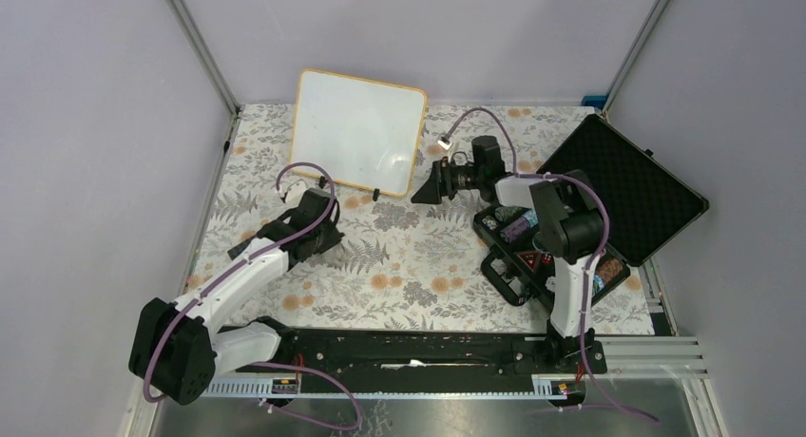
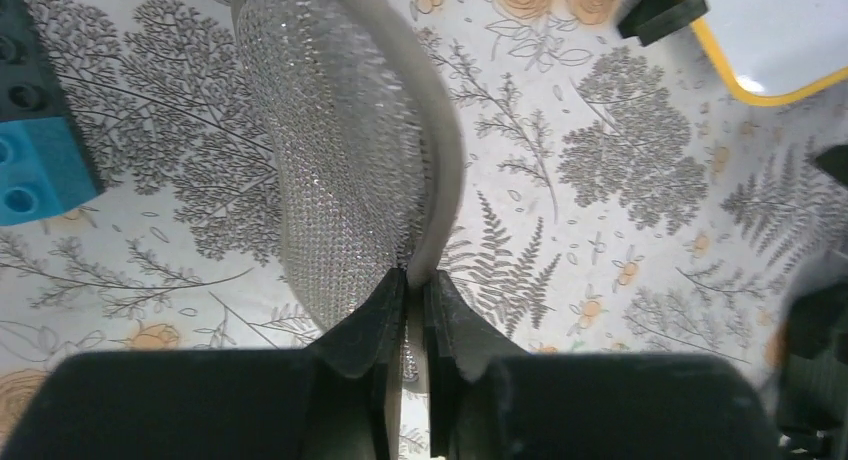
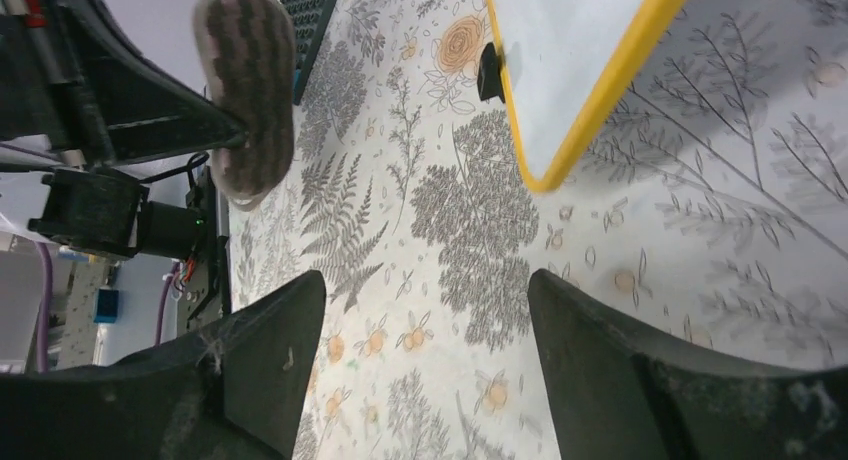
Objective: Erase the whiteboard
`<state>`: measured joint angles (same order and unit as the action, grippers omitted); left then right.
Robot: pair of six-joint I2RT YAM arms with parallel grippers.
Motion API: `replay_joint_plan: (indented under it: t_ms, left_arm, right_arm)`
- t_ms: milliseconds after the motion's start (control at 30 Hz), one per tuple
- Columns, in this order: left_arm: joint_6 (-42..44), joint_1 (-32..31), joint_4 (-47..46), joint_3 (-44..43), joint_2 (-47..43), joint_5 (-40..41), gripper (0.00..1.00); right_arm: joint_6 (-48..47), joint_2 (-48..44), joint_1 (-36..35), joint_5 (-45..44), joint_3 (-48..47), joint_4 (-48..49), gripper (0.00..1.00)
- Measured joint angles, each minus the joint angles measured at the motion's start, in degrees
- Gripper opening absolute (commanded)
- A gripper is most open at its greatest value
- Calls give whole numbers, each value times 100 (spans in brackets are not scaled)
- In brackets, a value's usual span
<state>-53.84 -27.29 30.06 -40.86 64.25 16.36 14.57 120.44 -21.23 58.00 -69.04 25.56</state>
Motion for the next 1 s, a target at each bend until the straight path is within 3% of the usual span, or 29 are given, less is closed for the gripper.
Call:
replay_joint_plan:
  t_ms: [67, 133, 333, 633, 833, 1000]
  left_arm:
    - [-59, 0, 63, 15, 44, 136, 40]
    - [-96, 0, 81, 15, 81, 245, 61]
    - [-203, 0, 170, 17, -212, 590, 97]
    - [782, 0, 59, -621, -2044, 542, 99]
    - [1958, 0, -796, -1685, -3003, -20, 99]
    - [2535, 0, -1353, -2243, -3324, -313, 99]
  right_arm:
    - [216, -437, 129, -136, 476, 365, 84]
    - [341, -745, 236, -262, 772, 509, 97]
    - [505, -2533, 400, -1320, 1740, -111, 100]
    - [197, -5812, 389, -3539, 1600, -3215, 100]
    - [160, -7639, 389, -4784, 625, -4835, 100]
    - [168, -8537, 387, -5309, -328, -5482, 100]
